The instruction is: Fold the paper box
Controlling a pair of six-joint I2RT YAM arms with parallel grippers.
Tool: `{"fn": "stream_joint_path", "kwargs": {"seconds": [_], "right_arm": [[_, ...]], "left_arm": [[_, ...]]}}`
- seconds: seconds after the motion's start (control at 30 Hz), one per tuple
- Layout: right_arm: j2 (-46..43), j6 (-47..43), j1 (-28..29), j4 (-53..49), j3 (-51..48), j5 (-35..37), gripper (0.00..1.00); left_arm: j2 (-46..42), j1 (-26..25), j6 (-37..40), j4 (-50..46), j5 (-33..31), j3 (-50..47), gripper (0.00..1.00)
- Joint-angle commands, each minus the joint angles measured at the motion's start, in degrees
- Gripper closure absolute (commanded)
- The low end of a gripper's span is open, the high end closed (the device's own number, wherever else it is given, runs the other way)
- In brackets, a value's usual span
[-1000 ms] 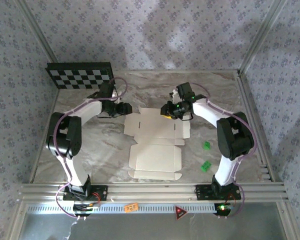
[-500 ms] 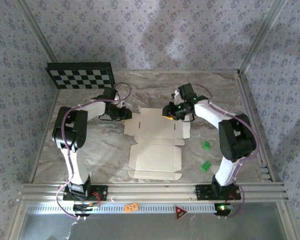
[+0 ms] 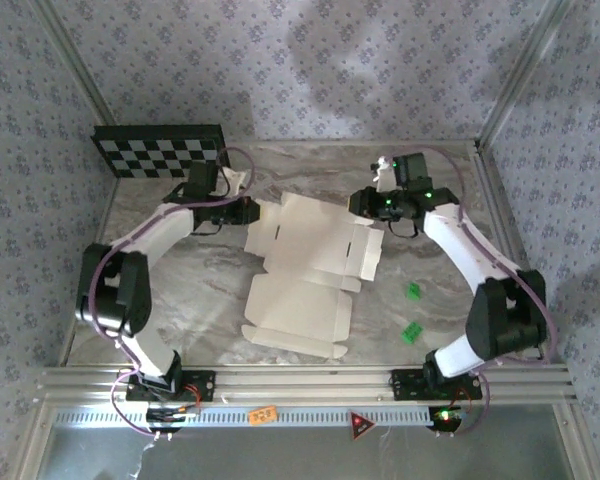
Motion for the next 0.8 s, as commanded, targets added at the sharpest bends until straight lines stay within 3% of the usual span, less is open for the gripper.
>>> {"fn": "stream_joint_path", "kwargs": {"seconds": [0.0, 0.17, 0.4, 0.6, 0.77], "right_arm": [[-6.2, -9.5, -1.0, -1.3, 2.4, -2.8, 0.71], [-13.7, -18.8, -0.7, -0.8, 4.4, -7.5, 0.61], [-18.3, -29.3, 0.4, -6.2, 10.7, -13.8, 0.55], [-16.3, -35.3, 3.2, -18.2, 20.5, -13.8, 0.42], [-12.4, -42.8, 6.6, -29.7, 28.7, -12.6, 0.32]], "left_arm": [[-6.9, 0.2, 3.9, 3.7, 7.9, 0.2, 0.93], [-14.0, 0.2, 9.2, 1.1, 16.2, 2.4, 0.95], [-20.3, 0.2, 16.0, -4.0, 25.7, 6.0, 0.98], [-22.6, -0.1, 23.6, -14.6, 33.7, 12.0, 1.0], [-23.9, -0.5, 29.3, -21.3, 35.4, 15.0, 1.0]]}}
